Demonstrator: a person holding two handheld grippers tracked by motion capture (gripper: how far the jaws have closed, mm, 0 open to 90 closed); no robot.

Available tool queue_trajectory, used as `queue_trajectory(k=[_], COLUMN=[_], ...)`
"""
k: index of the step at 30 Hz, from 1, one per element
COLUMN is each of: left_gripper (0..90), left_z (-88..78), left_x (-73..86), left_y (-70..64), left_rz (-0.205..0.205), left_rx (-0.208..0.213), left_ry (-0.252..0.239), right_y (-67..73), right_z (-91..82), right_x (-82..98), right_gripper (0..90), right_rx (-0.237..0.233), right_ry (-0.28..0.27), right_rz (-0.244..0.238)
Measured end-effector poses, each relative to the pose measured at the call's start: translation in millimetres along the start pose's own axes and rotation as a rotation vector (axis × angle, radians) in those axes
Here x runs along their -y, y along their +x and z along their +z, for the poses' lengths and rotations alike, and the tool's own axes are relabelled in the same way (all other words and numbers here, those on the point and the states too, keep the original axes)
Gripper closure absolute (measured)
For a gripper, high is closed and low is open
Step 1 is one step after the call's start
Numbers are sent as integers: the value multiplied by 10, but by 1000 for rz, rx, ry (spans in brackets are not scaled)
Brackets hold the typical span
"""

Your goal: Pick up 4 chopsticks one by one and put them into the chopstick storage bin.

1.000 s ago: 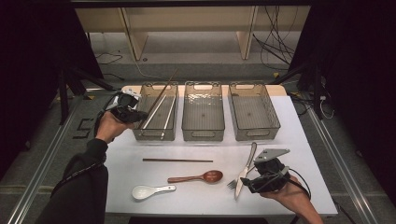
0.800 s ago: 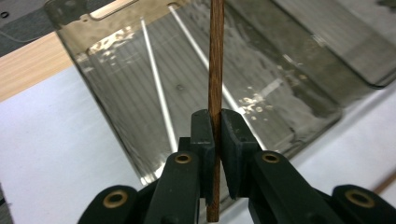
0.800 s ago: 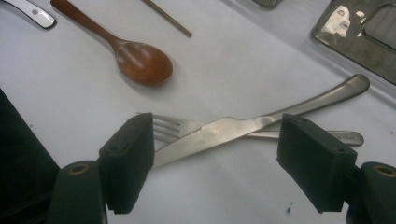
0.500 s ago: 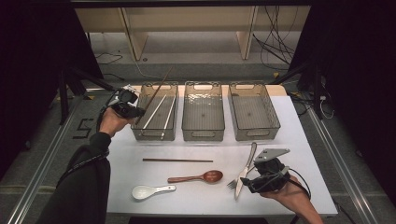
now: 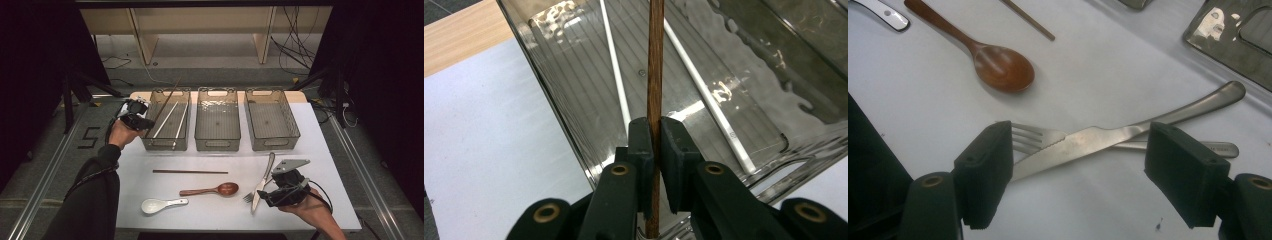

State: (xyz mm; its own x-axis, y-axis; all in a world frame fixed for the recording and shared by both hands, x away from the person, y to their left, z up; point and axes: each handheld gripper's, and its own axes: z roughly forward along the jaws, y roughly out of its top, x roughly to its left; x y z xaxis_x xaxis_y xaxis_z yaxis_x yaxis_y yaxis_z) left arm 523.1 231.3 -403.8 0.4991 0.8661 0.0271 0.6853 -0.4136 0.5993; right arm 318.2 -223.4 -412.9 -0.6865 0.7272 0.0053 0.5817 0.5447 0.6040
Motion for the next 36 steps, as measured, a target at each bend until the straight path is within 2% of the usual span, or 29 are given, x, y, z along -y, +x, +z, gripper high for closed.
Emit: queue_trajectory(k=[8,12,16,21,24,30,33,35,36], left_gripper=[818,758,626,444,337,256,231,213,204], left_z=[47,29,-32,-186,-264,-351,-381,-399,-404], left_x=[18,18,14,22,36,90,124,155,166], left_y=[5,-19,-90,-238,-360,-542,-643,-716,-744], left_rz=[-23,-19,-12,-3,35,88,120,161,167], left_rx=[-8,-4,9,95,118,189,197,199,197], left_ry=[14,18,11,-34,-44,-69,-70,-53,-46], right_y=[-1,-4,0,-2,4,6,13,16,16], right_z=[0,4,0,4,1,-1,-3,-5,-5], right_x=[-1,3,0,2,-2,-1,-5,-6,-7], right_gripper=[283,283,283,283,283,283,283,283,283], right_rx=[-1,-3,-2,-2,-2,0,1,0,1], right_ry=[0,3,0,2,1,-1,-2,-8,-8], right_rz=[1,-1,2,1,0,-2,-5,-12,-11])
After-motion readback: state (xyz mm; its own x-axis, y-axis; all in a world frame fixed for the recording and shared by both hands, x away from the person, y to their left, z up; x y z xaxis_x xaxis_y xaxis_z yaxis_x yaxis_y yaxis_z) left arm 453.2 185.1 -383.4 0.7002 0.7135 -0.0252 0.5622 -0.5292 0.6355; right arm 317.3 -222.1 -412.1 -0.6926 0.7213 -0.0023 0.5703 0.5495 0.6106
